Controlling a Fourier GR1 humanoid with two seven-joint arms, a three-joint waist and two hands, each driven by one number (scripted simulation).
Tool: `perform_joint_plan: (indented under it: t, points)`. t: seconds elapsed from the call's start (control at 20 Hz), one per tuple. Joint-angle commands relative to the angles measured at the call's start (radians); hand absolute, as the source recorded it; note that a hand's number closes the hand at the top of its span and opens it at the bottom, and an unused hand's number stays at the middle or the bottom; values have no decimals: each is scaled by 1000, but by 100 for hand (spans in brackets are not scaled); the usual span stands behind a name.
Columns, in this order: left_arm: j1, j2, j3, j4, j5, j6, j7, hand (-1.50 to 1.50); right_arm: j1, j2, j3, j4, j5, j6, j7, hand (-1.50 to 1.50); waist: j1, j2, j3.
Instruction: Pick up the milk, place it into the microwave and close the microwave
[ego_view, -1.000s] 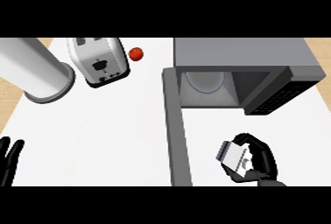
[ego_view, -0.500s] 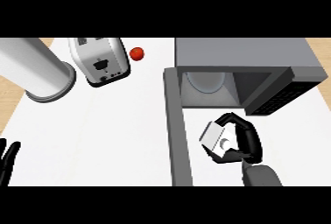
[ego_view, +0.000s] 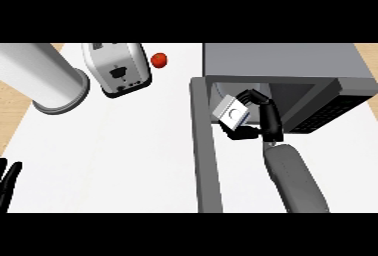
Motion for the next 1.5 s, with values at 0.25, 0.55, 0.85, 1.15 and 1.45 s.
perform_joint_plan:
  t: [0.25, 0.55, 0.85, 1.15, 1.45]
  points:
    - [15, -1, 8, 6, 21, -38, -11, -150, -314, -105, -140, 447, 27, -69, -91, 150, 25, 9, 1]
    - [-28, 0, 3, 27, 11, -33, -7, -150, -425, -168, -198, 589, 48, -224, -64, 150, 54, 24, 3]
    - [-58, 5, 6, 78, -19, -37, -30, -150, -479, -156, -181, 629, 120, -492, -114, 150, 72, 36, 3]
    - [-76, 8, -9, 84, -65, -33, -26, -150, -554, -158, -93, 769, 216, -398, -50, -150, 82, 38, 3]
    - [-80, 13, -5, 74, -53, -38, -15, -150, -596, -169, -96, 801, 219, -323, -48, -150, 82, 38, 4]
